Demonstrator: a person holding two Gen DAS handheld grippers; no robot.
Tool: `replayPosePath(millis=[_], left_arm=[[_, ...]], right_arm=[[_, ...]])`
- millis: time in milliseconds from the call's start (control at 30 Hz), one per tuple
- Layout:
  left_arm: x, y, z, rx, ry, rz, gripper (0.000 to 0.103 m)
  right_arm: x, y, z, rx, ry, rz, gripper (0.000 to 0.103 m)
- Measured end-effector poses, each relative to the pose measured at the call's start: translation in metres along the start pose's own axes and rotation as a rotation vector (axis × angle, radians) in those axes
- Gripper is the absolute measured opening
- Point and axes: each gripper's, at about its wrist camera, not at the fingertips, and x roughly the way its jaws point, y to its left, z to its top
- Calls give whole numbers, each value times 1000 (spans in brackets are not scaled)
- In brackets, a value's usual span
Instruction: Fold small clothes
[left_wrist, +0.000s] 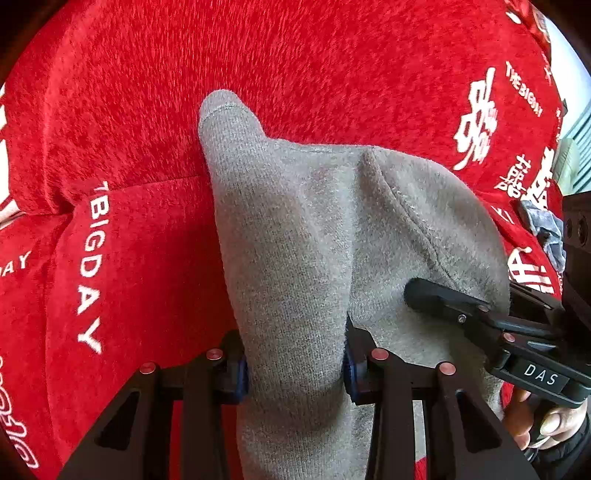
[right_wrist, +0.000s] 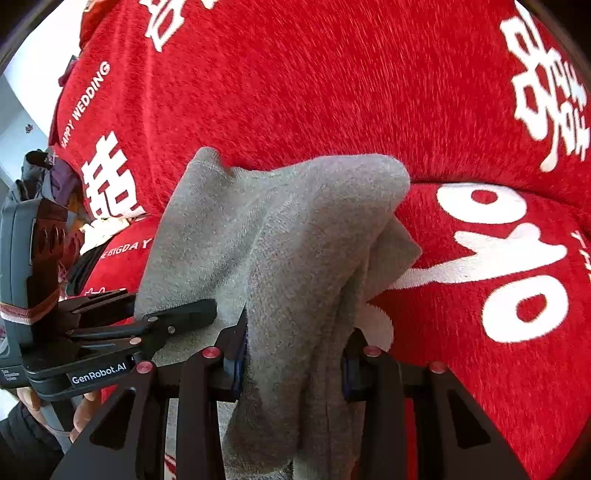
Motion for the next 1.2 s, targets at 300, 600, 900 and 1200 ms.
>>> replayPosePath(millis=[300,600,900,1200], left_arm=[[-49,0,-23,20,-33,4,39],[-86,6,-59,27,-57,16,39],[-115,22,-109,26,-67,45,39],[-129,37,-144,10,-68,53,39]], right_arm=[[-42,32,-19,-29,-35,-7,40],[-67,74,-50,-61,-41,-14,40],[-75,111,-89,-85,-27,2,40],[-77,136,-118,-98,-15,1,40]])
